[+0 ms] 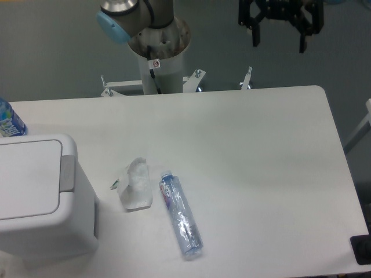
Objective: Open the trash can
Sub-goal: 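Move the open gripper down toward the white trash can lid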
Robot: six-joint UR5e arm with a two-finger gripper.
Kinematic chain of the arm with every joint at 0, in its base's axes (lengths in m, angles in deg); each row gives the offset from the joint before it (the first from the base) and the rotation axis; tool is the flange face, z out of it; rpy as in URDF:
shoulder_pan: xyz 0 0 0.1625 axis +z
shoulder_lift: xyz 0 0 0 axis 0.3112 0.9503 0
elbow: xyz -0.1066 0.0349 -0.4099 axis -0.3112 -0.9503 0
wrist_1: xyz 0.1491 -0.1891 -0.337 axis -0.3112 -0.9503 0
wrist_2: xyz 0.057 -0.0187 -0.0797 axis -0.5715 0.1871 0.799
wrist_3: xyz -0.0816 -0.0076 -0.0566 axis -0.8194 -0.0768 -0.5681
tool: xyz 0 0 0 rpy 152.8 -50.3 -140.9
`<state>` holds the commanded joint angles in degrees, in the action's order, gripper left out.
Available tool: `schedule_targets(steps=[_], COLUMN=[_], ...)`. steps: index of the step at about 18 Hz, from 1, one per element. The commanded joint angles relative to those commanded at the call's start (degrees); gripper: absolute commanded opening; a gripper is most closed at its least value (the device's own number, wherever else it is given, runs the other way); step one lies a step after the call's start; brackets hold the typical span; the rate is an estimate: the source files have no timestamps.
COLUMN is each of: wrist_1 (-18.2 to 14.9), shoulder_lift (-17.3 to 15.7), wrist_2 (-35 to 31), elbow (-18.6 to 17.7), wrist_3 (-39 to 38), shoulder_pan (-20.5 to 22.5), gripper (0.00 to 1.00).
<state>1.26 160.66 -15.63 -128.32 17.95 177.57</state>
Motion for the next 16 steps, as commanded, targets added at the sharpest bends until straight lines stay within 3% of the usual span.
schedule_targets(steps=[5,8,12,16], wrist_1=[-0.09,0.7,8.42,14.4], shoulder_lift=[0.35,0.79,3.42,5.53], wrist_2=[0.09,1.41,1.49,1.49], elbow=[0.35,0.62,1.32,1.32], wrist_3=[-0.52,-9.36,-30.63,-43.04], shoulder_pan=[-0.88,-2.89,-8.78,-13.44], gripper=[1.0,1.0,1.0,1.0])
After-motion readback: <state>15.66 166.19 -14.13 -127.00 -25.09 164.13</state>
